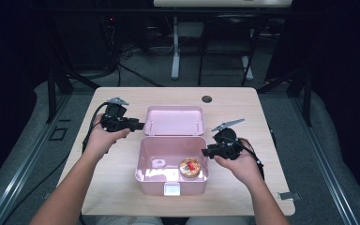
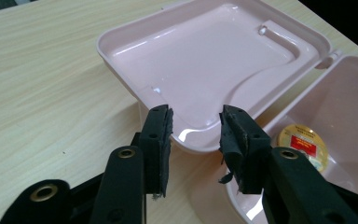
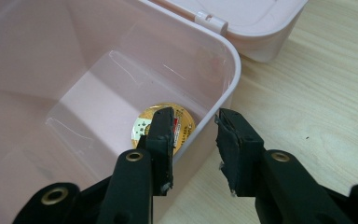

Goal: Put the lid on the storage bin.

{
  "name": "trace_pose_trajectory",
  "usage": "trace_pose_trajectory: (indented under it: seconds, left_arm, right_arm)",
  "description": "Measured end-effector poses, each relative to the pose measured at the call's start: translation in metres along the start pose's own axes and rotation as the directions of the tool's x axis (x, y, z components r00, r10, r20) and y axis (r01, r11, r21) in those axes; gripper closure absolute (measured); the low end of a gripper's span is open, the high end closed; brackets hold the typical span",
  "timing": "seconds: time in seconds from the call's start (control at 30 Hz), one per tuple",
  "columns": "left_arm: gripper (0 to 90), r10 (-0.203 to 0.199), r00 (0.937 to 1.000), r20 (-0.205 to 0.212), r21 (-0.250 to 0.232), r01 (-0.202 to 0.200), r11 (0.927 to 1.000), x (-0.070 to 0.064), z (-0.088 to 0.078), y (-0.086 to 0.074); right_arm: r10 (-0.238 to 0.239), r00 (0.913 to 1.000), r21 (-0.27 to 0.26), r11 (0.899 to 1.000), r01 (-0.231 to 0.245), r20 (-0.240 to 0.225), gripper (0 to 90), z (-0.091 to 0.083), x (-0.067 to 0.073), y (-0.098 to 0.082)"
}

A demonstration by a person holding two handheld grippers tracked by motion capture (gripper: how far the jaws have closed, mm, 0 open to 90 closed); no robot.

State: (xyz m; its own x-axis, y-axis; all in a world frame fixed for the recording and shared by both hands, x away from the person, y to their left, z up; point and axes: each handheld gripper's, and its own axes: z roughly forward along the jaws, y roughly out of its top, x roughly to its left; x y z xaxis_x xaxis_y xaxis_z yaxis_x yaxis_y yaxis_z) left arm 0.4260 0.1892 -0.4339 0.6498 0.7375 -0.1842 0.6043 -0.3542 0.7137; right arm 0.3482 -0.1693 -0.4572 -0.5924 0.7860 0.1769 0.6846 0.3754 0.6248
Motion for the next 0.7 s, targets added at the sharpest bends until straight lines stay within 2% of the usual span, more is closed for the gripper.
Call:
trace_pose_trajectory:
  seconds: [0.1,0.2,0.27,0.47,0.57,0.7]
  left_arm:
    - [60.8,-0.016,0.9999,-0.002,-0.002,0.016,0.9999,0.003,0.001,0.004]
    - [52.9,-0.023,0.9997,-0.013,-0.002,0.023,0.9997,0.003,0.003,0.010]
    - [52.9,-0.019,0.9997,-0.018,-0.007,0.019,0.9998,0.003,0.004,0.014]
    - [55.7,-0.079,0.9967,-0.017,0.025,0.080,0.9965,0.006,0.013,0.024]
    - [55.2,-0.083,0.9960,-0.033,0.023,0.084,0.9962,0.008,0.017,0.028]
    - [45.5,-0.124,0.9921,-0.017,0.000,0.124,0.9923,0.009,0.022,0.032]
  right_arm:
    - [0.000,1.0000,-0.001,1.000,0.000,0.002,66.2,0.000,0.000,0.000]
    - [0.000,1.0000,-0.001,1.000,0.000,0.000,66.1,0.000,0.000,0.000]
    - [0.000,1.0000,0.000,1.000,0.000,0.002,65.9,0.001,0.000,0.000]
    - [0.001,1.0000,0.002,1.000,-0.001,0.002,65.5,0.001,0.000,0.000]
    - [0.004,1.0000,0.002,1.000,-0.004,0.000,65.4,0.001,0.000,0.000]
    - [0.003,1.0000,0.000,1.000,-0.003,-0.003,65.5,0.001,0.000,0.000]
